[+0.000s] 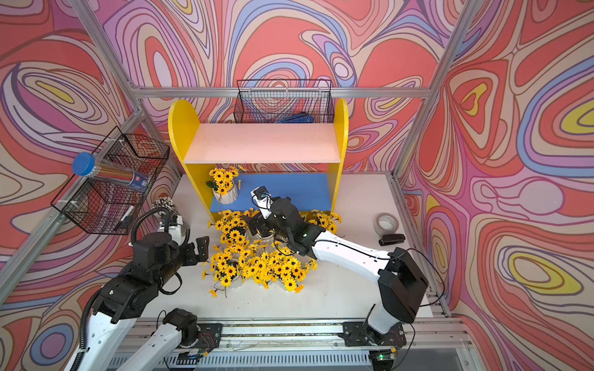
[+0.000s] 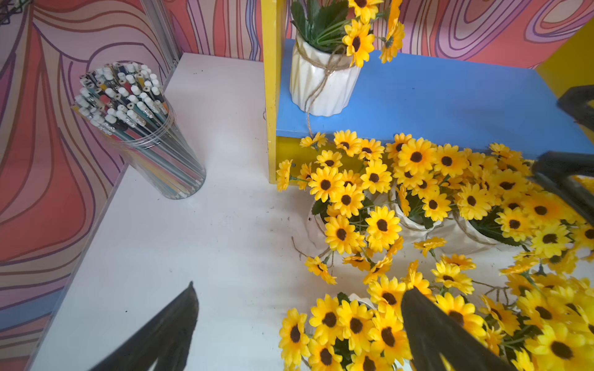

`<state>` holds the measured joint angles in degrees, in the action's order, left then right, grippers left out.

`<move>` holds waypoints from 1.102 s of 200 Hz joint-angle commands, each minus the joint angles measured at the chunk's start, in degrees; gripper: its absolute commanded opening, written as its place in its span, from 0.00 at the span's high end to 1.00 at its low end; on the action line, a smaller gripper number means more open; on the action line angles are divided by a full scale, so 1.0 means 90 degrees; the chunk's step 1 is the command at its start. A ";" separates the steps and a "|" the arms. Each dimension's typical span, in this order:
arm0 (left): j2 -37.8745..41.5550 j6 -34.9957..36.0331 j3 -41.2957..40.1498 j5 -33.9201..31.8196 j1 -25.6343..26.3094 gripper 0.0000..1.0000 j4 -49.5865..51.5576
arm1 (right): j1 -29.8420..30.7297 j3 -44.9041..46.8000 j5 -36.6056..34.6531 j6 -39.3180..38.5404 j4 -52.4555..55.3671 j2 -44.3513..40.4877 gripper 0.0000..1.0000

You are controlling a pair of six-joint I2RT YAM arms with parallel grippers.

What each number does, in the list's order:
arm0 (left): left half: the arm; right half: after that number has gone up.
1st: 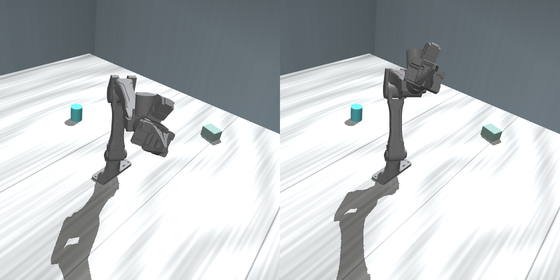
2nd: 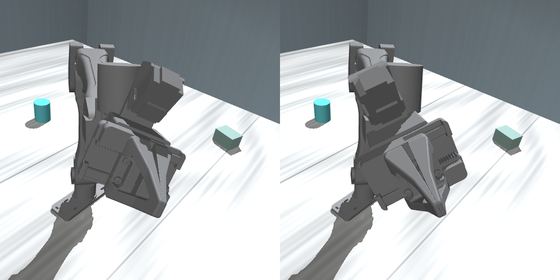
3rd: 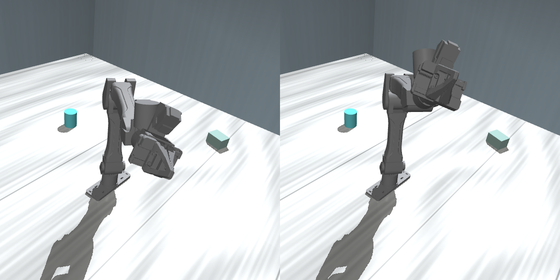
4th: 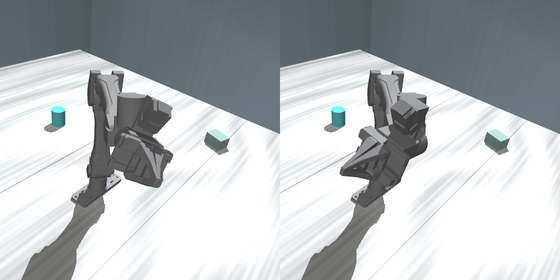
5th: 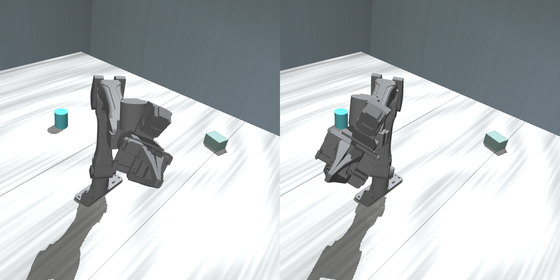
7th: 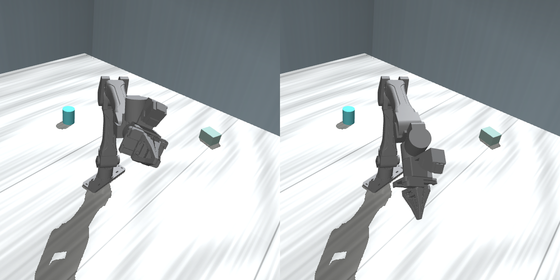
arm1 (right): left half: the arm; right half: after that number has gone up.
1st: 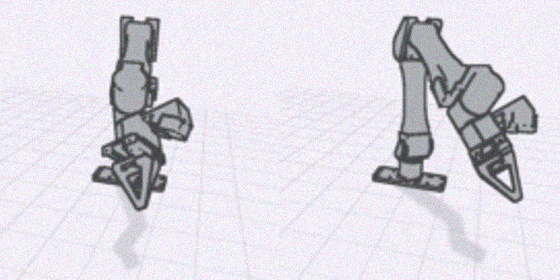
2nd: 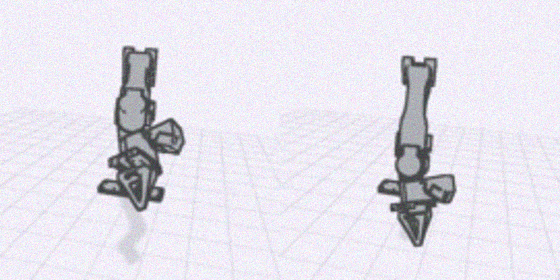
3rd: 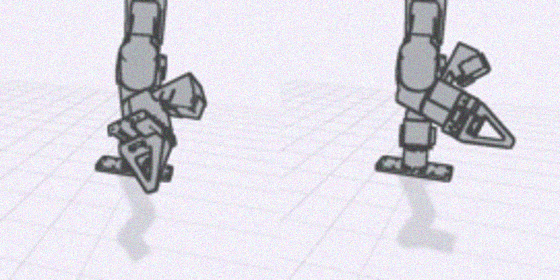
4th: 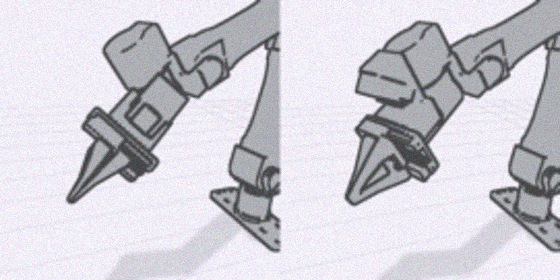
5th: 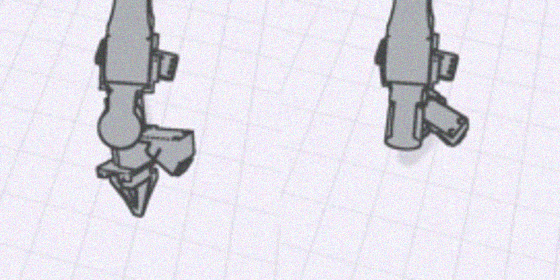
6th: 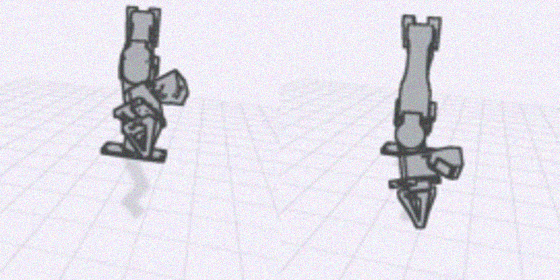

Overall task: Take the sunflower pots off the shelves
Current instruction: Pick up the sunflower pot from the shelf.

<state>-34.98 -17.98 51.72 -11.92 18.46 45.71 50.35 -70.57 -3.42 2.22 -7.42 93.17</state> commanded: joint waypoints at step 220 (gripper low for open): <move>0.0326 -0.0153 -0.0398 -0.0741 -0.0013 0.00 -0.0167 | -0.0586 -0.4040 0.1332 -0.0394 -0.1924 0.4893 0.02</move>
<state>-31.27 -19.31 48.77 -19.79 18.44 44.73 45.28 -103.98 7.53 0.97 -23.66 134.47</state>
